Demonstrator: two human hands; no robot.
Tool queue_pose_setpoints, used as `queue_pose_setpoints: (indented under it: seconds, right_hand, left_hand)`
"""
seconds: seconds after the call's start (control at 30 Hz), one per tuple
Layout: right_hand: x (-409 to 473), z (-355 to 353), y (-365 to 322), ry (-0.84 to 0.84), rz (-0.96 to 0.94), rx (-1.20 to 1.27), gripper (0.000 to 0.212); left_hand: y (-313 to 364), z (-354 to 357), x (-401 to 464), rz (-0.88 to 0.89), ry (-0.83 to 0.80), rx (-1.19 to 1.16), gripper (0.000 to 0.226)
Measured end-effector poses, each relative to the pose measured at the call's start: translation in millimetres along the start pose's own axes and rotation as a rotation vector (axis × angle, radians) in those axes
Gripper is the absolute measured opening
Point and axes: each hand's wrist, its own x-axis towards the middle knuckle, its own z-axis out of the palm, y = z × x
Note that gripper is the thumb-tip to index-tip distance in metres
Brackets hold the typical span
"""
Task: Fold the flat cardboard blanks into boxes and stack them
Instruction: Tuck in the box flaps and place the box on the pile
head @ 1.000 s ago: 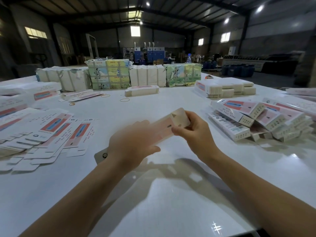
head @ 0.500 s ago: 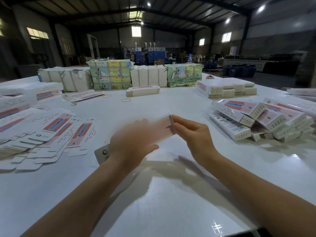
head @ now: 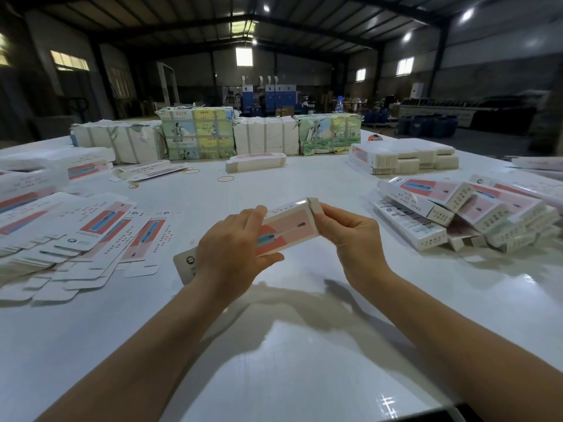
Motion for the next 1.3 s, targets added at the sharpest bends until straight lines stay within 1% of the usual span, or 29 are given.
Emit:
queue_pose_setpoints:
  seconds: [0.03, 0.07, 0.1, 0.17, 0.27, 0.4, 0.5, 0.6, 0.73, 0.83, 0.9, 0.97, 1.07, 1.1, 1.13, 1.2, 1.3]
  right_hand:
    - [-0.4, 0.2, 0.1, 0.036, -0.045, -0.082, 0.011]
    - [-0.3, -0.6, 0.9, 0.063, -0.088, -0.155, 0.018]
    - [-0.3, -1.6, 1.5, 0.072, -0.116, -0.212, 0.024]
    - [-0.9, -2.9, 2.2, 0.051, -0.154, -0.296, 0.030]
    - [-1.9, -3.7, 3.9, 0.058, -0.225, -0.426, 0.030]
    - [-3.8, -1.6, 9.0, 0.054, -0.440, -0.753, 0.027]
    - [-6.5, 3.9, 13.5, 0.023, -0.482, -0.905, 0.026]
    - [-8.7, 5.3, 16.5, 0.045, -0.523, -0.968, 0.015]
    - [-12.0, 4.9, 17.0, 0.039, -0.550, -0.986, 0.017]
    - [-10.3, 9.2, 15.3, 0.057, -0.493, -0.834, 0.027]
    - [-7.1, 8.6, 12.7, 0.054, -0.457, -0.730, 0.035]
    - [-5.1, 5.0, 10.7, 0.009, -0.473, -0.739, 0.050]
    - [-3.7, -1.6, 11.7, -0.138, -0.582, -0.926, 0.078]
    - [-3.9, -1.9, 12.3, -0.184, -0.613, -0.983, 0.084]
    - [-4.0, -1.3, 13.0, -0.219, -0.648, -1.026, 0.084]
    - [-4.1, 0.9, 16.4, -0.276, -0.741, -1.096, 0.072]
    - [-4.9, 1.7, 20.2, -0.377, -0.822, -1.215, 0.058]
  left_hand:
    - [0.6, -0.5, 0.2, -0.002, -0.007, 0.003, 0.074]
    - [0.9, -1.1, 0.5, -0.005, -0.016, 0.007, 0.074]
    - [1.2, -1.8, 0.7, -0.006, -0.026, 0.012, 0.074]
    - [1.1, -3.4, 0.8, -0.002, -0.050, 0.022, 0.074]
    - [0.1, -5.7, 0.5, 0.029, -0.069, 0.061, 0.073]
    - [0.6, -6.5, 1.3, 0.045, -0.102, 0.153, 0.075]
    - [3.2, -5.7, 0.8, 0.004, -0.153, 0.164, 0.076]
    - [5.7, -3.8, -1.2, -0.013, -0.175, 0.147, 0.075]
    - [9.0, -2.9, -1.8, -0.020, -0.173, 0.141, 0.072]
    - [7.0, -2.6, 0.1, -0.079, -0.178, 0.101, 0.069]
    - [1.1, -4.0, 2.6, -0.146, -0.148, 0.042, 0.066]
    - [-5.3, -6.1, 4.5, -0.143, -0.132, 0.013, 0.064]
    - [-10.0, -8.7, 4.6, -0.049, -0.191, 0.000, 0.063]
    - [-11.4, -8.7, 4.5, -0.014, -0.214, 0.001, 0.063]
    - [-13.1, -8.0, 3.7, 0.015, -0.234, 0.006, 0.064]
    - [-16.5, -6.9, 2.6, 0.045, -0.287, 0.017, 0.066]
    - [-21.5, -7.1, -0.4, 0.020, -0.436, 0.026, 0.069]
